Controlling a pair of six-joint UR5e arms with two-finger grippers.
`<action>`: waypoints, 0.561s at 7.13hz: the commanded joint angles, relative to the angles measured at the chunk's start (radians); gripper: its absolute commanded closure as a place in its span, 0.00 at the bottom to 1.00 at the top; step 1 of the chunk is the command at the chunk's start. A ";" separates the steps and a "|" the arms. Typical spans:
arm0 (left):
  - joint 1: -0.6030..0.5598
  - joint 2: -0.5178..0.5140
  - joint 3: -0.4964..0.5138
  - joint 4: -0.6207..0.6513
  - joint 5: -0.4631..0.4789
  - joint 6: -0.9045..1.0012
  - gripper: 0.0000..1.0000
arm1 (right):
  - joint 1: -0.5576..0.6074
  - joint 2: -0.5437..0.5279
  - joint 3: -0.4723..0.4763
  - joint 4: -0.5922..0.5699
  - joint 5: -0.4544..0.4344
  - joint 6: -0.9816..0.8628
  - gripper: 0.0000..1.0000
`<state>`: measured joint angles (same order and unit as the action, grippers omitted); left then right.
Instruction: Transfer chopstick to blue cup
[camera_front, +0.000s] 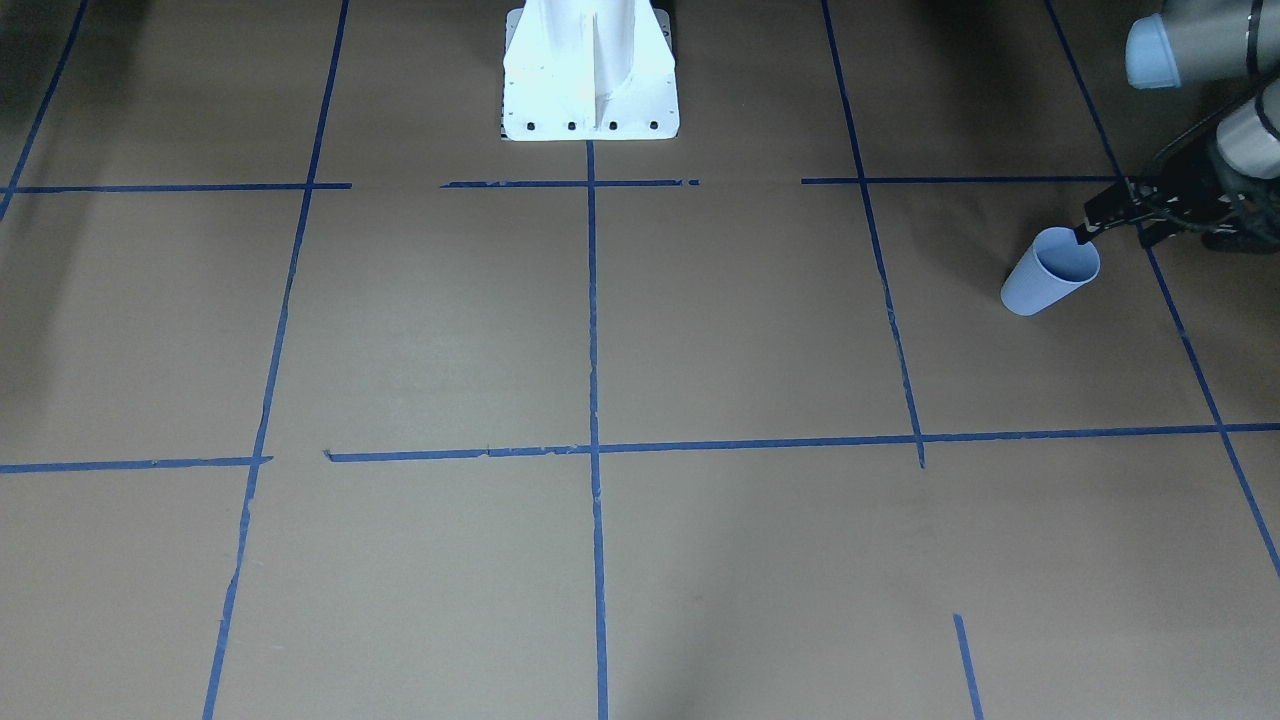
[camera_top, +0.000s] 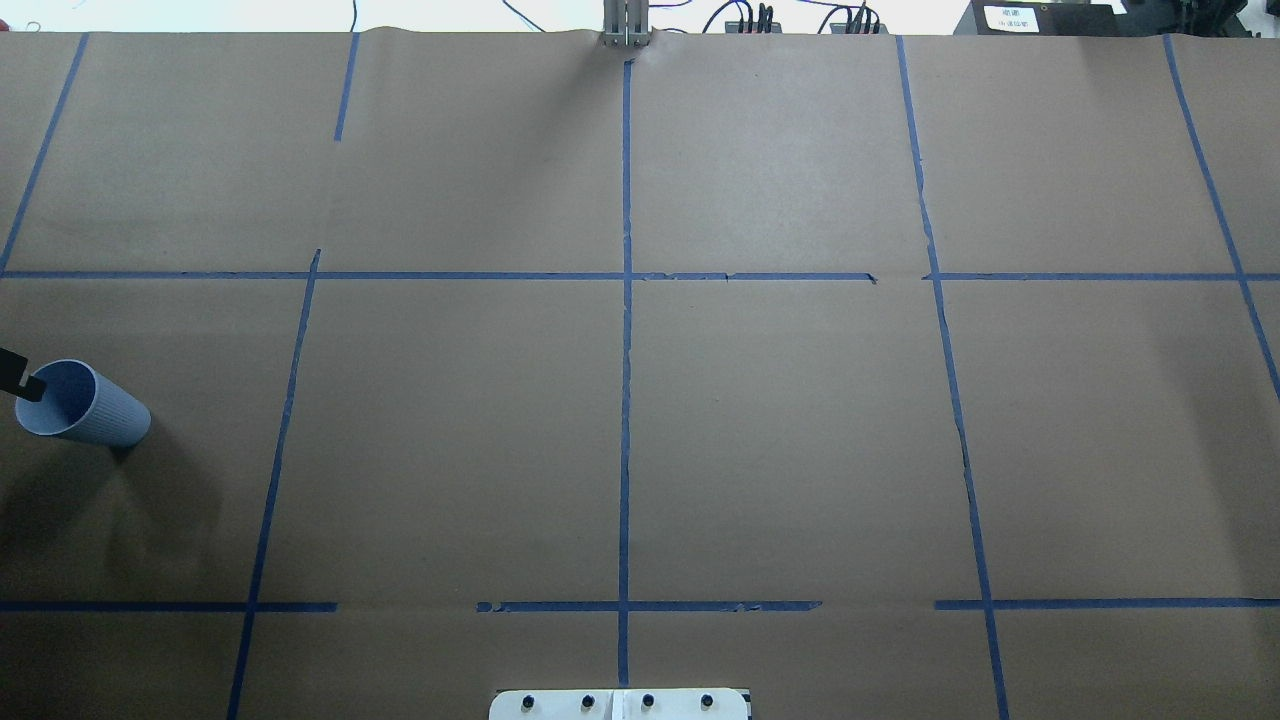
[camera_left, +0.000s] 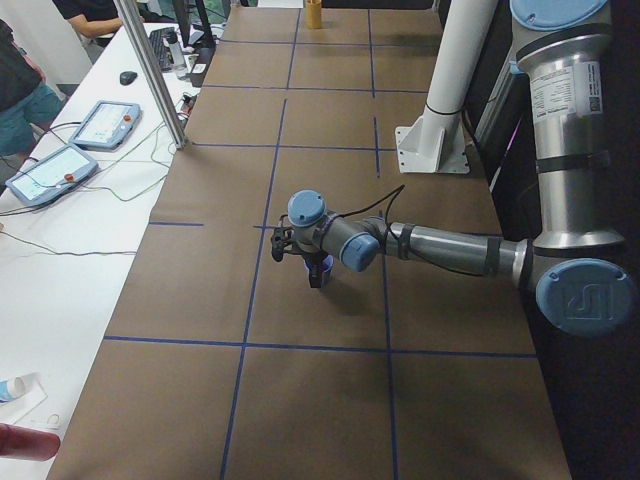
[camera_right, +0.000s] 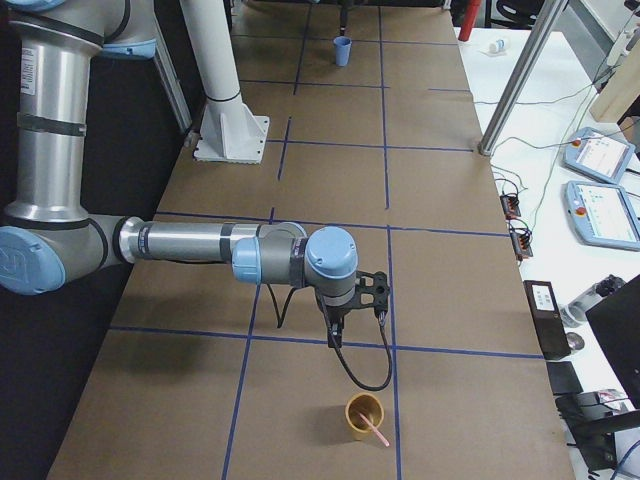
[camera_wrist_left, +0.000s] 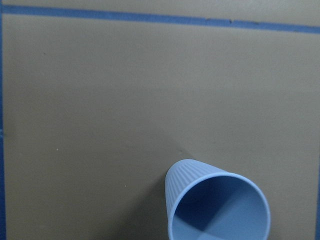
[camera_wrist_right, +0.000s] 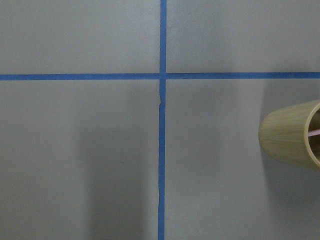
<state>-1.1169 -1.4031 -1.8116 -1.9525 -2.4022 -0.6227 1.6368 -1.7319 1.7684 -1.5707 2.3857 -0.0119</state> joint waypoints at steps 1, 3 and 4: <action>0.052 -0.045 0.061 -0.005 0.005 0.000 0.00 | 0.000 0.000 -0.001 0.000 0.000 0.000 0.00; 0.055 -0.065 0.097 -0.006 0.006 0.006 0.00 | 0.000 0.000 0.000 0.000 0.000 0.000 0.00; 0.055 -0.065 0.098 -0.006 0.006 0.004 0.28 | 0.000 0.000 0.000 0.001 0.000 0.000 0.00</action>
<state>-1.0633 -1.4643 -1.7221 -1.9587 -2.3967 -0.6188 1.6367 -1.7319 1.7680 -1.5701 2.3853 -0.0123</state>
